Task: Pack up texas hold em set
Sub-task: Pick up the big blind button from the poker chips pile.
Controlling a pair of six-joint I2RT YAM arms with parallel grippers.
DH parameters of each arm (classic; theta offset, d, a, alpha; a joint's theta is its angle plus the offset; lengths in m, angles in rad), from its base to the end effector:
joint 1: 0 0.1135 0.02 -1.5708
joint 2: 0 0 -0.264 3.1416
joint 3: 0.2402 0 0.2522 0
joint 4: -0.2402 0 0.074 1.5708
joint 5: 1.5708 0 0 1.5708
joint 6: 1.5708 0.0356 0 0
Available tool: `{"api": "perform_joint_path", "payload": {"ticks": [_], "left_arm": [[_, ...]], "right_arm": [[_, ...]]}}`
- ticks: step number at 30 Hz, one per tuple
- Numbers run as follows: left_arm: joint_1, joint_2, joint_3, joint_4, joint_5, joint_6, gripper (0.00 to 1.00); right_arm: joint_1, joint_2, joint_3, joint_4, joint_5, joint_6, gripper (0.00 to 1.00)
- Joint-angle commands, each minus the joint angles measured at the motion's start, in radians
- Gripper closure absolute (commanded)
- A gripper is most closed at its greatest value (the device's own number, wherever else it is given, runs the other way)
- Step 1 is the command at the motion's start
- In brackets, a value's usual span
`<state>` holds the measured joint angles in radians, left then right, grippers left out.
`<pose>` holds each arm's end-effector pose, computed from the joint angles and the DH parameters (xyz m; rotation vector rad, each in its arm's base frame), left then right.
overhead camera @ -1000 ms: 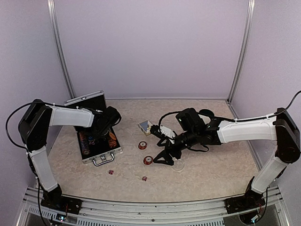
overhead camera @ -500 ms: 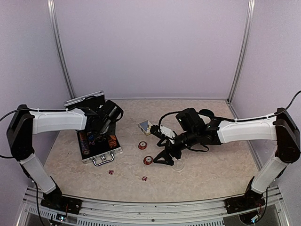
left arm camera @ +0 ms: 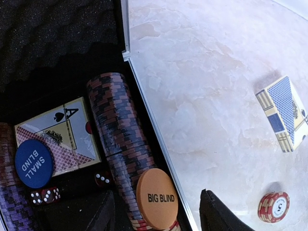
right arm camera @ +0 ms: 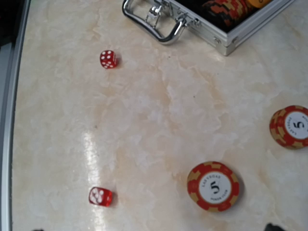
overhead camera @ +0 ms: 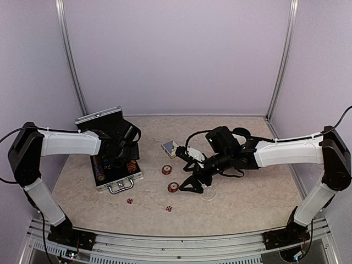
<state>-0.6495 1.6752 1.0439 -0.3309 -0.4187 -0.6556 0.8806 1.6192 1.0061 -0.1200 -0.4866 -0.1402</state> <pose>0.2808 -0.1951 0.1925 -0.1684 2.4130 -0.0528 0.2075 0.2774 0.2147 -1.3848 1.9378 0.9291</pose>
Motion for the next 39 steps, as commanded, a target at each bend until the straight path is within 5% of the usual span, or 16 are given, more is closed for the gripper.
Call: {"api": "perform_joint_path", "payload": {"ticks": [1, 39], "left_arm": [[0.022, 0.023, -0.021, 0.052, 0.048, -0.017, 0.42], [0.041, 0.064, 0.016, 0.050, 0.084, -0.036, 0.96]], "right_arm": [[-0.008, 0.003, -0.010, 0.011, -0.012, -0.003, 0.01], [-0.009, 0.013, -0.008, 0.008, -0.024, -0.005, 0.01]]}}
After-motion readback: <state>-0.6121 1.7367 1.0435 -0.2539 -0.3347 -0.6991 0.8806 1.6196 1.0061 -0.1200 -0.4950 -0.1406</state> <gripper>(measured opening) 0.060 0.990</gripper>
